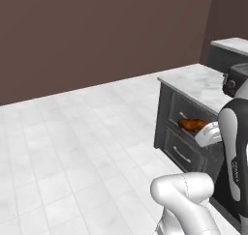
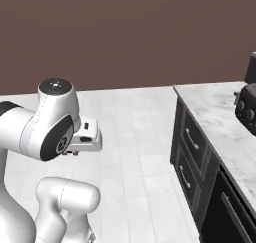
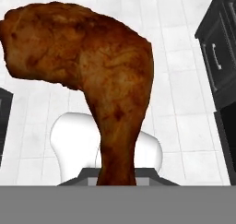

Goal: Take the chicken drumstick from the fridge and place it on the digital scale on the counter by the fridge. Wait a few seconds for a reading, then move it to the plate on the dining counter.

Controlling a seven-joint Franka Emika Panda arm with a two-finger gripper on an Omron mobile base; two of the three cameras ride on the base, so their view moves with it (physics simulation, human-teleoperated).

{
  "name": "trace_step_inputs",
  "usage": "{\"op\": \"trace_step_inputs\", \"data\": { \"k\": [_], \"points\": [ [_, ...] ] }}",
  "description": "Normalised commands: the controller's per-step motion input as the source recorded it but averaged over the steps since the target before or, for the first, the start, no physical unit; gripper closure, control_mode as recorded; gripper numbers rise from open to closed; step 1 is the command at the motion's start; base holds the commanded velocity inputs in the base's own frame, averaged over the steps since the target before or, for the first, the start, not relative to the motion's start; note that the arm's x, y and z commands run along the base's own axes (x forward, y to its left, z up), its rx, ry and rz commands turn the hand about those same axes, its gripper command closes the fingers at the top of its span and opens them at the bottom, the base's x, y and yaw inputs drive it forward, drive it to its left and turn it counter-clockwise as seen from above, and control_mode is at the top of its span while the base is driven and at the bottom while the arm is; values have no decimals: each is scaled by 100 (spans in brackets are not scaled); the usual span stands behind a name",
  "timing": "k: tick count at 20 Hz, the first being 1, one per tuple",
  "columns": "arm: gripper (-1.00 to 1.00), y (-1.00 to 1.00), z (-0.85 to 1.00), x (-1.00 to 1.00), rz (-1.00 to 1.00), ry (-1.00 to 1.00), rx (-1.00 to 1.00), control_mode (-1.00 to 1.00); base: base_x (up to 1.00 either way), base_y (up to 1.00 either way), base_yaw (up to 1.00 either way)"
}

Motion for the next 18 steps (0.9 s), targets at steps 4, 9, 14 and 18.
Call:
{"op": "trace_step_inputs", "data": {
  "k": [4,9,14,18],
  "points": [
    [100,0,0,0,0,0,0,100,100,89,-2],
    [100,0,0,0,0,0,0,100,100,82,-15],
    [100,0,0,0,0,0,0,100,100,72,-37],
    [100,0,0,0,0,0,0,100,100,66,-51]
  ]
}}
